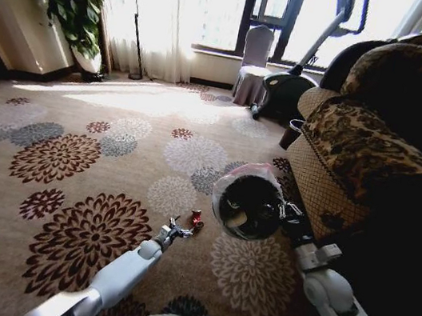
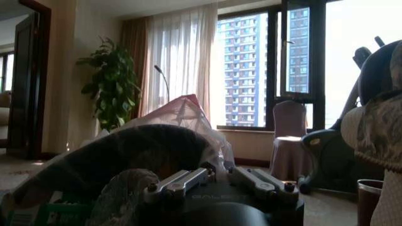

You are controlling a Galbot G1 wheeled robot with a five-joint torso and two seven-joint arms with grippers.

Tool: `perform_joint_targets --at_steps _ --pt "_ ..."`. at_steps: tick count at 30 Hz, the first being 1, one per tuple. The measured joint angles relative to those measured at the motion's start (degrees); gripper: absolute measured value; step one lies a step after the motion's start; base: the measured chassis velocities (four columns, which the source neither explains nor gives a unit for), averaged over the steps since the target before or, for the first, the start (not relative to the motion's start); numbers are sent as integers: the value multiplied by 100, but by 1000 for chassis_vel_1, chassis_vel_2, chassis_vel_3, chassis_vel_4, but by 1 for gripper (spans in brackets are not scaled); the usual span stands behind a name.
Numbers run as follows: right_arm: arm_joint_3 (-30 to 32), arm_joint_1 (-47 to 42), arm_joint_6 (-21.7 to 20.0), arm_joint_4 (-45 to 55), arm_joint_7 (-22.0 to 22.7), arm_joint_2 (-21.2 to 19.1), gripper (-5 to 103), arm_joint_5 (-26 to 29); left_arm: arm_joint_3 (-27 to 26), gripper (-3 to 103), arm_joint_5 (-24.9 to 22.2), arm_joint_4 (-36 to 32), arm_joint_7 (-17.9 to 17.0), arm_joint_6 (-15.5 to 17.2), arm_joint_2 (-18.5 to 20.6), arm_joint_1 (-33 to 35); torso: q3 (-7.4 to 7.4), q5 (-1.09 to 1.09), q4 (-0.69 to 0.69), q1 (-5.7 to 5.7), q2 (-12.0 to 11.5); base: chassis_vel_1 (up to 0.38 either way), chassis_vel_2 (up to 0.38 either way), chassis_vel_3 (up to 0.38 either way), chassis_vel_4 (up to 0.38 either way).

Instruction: Pick up the trash from the ground and place it into the trash bin.

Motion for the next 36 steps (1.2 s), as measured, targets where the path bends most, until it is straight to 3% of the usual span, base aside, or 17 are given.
perform_joint_targets --at_steps 9,17,20,23,24,27,28,34,36 --pt "-33 6 2 -10 -1 62 0 -4 -25 100 26 728 169 7 -389 -427 0 1 1 0 0 0 0 0 0" --pt "20 -91 20 7 -2 83 0 -33 -12 103 447 1477 372 -101 -834 -809 0 1 1 -1 0 0 0 0 0" --pt "31 -89 28 10 0 85 0 -56 -168 96 1055 2047 500 -226 -1083 -1001 0 2 0 -1 0 0 0 0 0" --pt "33 -77 44 18 0 92 0 -57 -299 87 1236 2355 558 -221 -1225 -1087 0 0 1 0 0 0 0 0 0" --pt "33 -77 44 18 0 92 0 -57 -299 87 1236 2355 558 -221 -1225 -1087 0 0 1 0 0 0 0 0 0" --pt "69 -100 53 26 -1 55 0 -48 -373 70 1261 2500 688 -233 -1254 -1123 0 1 1 -1 0 0 0 0 0" --pt "69 -100 53 26 -1 55 0 -48 -373 70 1261 2500 688 -233 -1254 -1123 0 1 1 -1 0 0 0 0 0" --pt "76 -165 66 38 -2 93 0 -68 -419 43 1244 2451 776 -278 -1210 -1087 0 1 1 -1 0 0 0 0 0" --pt "76 -167 66 42 -2 99 0 -71 -421 43 1242 2429 776 -286 -1205 -1073 0 1 1 -1 0 0 0 0 0"
